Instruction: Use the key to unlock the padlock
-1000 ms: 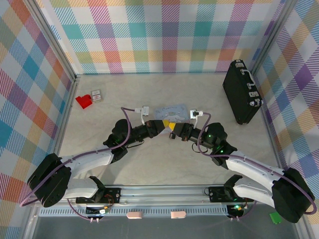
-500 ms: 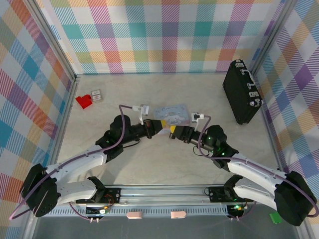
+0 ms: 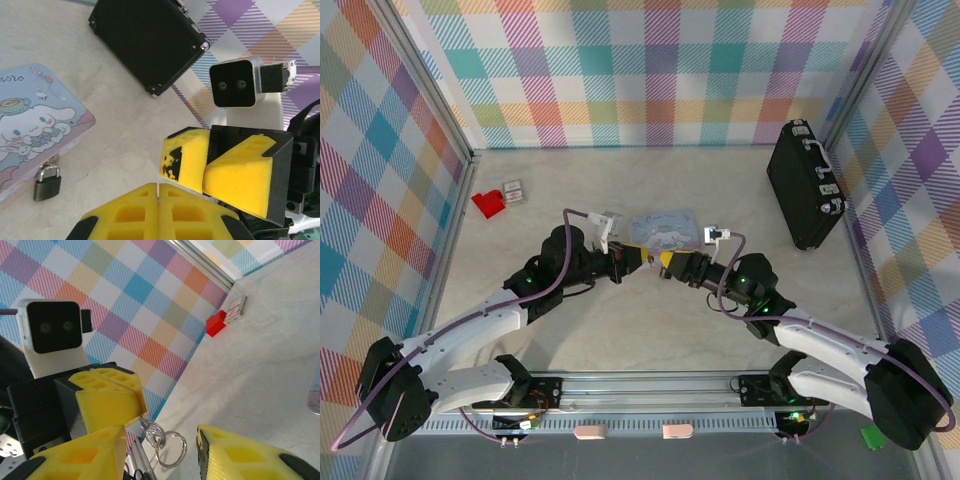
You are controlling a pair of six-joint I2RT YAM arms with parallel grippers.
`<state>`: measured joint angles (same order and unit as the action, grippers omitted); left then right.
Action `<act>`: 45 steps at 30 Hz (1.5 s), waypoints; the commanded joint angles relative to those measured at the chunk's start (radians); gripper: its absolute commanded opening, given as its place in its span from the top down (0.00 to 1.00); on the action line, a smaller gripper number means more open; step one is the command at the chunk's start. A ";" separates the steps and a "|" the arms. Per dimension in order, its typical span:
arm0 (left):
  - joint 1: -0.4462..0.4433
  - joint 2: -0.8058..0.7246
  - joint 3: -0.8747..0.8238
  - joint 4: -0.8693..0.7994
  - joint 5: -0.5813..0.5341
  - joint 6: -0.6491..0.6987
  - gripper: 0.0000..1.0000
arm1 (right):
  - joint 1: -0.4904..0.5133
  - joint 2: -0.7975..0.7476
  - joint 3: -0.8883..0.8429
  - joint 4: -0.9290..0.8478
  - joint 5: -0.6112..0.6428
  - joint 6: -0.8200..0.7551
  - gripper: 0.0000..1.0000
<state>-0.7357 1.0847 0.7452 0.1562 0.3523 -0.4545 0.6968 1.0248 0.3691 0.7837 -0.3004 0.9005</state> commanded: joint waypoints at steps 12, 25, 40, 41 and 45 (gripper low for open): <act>-0.055 0.008 0.028 0.141 0.050 -0.055 1.00 | 0.002 0.049 0.001 0.210 -0.157 -0.060 0.58; -0.055 0.007 0.036 0.162 0.061 -0.080 1.00 | 0.001 0.023 -0.018 0.214 -0.189 -0.067 0.69; -0.054 -0.009 0.028 0.160 0.053 -0.079 1.00 | 0.001 0.001 -0.013 0.165 -0.144 -0.050 0.90; -0.054 -0.009 0.025 0.161 0.052 -0.078 1.00 | 0.002 0.000 -0.012 0.158 -0.142 -0.048 0.90; -0.054 -0.006 0.028 0.160 0.051 -0.072 1.00 | 0.001 -0.019 -0.014 0.116 -0.112 -0.051 0.88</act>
<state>-0.7860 1.0966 0.7574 0.2905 0.4107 -0.5312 0.6952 1.0317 0.3531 0.9165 -0.4404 0.8524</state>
